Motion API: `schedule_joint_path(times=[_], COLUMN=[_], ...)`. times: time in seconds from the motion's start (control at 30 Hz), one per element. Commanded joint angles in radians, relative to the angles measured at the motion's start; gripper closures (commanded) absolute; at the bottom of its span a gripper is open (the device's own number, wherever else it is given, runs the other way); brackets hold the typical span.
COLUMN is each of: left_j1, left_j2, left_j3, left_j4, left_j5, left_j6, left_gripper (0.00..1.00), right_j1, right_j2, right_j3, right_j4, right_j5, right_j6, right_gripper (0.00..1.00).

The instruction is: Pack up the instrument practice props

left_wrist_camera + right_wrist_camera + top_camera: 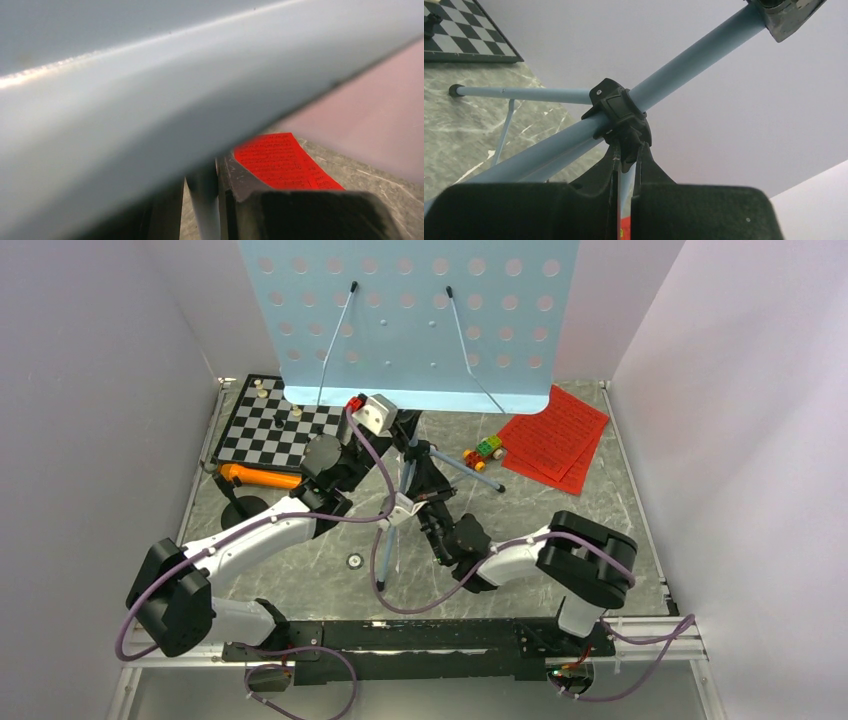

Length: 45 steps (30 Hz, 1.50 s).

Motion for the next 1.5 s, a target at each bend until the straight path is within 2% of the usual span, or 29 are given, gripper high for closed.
schedule_joint_path(times=[0.0,0.07,0.1,0.17,0.2,0.3,0.37,0.43,0.6,0.7,0.9,1.1,1.23,1.47], left_j1=[0.016,0.017,0.017,0.016,0.017,0.016,0.017,0.016,0.016,0.016,0.016,0.015,0.013,0.006], left_j2=[0.018,0.022,0.023,0.027,0.027,0.027,0.029,0.031,0.029,0.025,0.017,0.003,-0.001,0.008], left_j3=[0.019,0.021,0.024,0.029,0.031,0.038,0.042,0.045,0.047,0.046,0.042,0.031,0.027,0.025], left_j4=[-0.052,-0.051,-0.051,-0.049,-0.049,-0.055,-0.055,-0.057,-0.056,-0.05,-0.036,-0.031,-0.031,-0.023], left_j5=[-0.001,-0.001,-0.001,-0.001,-0.028,-0.042,-0.047,-0.051,-0.056,-0.058,-0.052,-0.045,-0.041,-0.029], left_j6=[0.043,0.047,0.045,0.047,0.049,0.056,0.059,0.06,0.064,0.064,0.041,0.039,0.042,0.057], left_gripper=[1.0,1.0,1.0,1.0,1.0,1.0,1.0,1.0,1.0,1.0,1.0,1.0,1.0,1.0], right_j1=[0.021,0.021,0.021,0.022,0.023,0.023,0.02,0.015,-0.047,-0.185,-0.452,-0.623,-0.672,-0.689], right_j2=[-0.103,-0.177,-0.209,-0.264,-0.288,-0.363,-0.426,-0.509,-0.679,-0.738,-0.747,-0.594,-0.497,-0.32], right_j3=[-0.028,0.001,0.019,0.06,0.079,0.144,0.183,0.183,0.074,0.017,-0.047,-0.005,0.037,0.095], right_j4=[-0.251,-0.377,-0.443,-0.561,-0.625,-0.916,-1.123,-1.234,-1.329,-1.344,-1.272,-1.068,-0.894,-0.625], right_j5=[0.125,0.129,0.133,0.146,0.154,0.152,0.084,-0.007,-0.266,-0.431,-0.783,-1.084,-1.157,-1.202], right_j6=[0.078,0.19,0.244,0.352,0.416,0.622,0.804,0.958,1.338,1.546,1.845,2.198,2.399,2.684], right_gripper=[0.9,0.52,0.37,0.07,0.01,0.0,0.0,0.0,0.04,0.04,0.06,0.08,0.08,0.17])
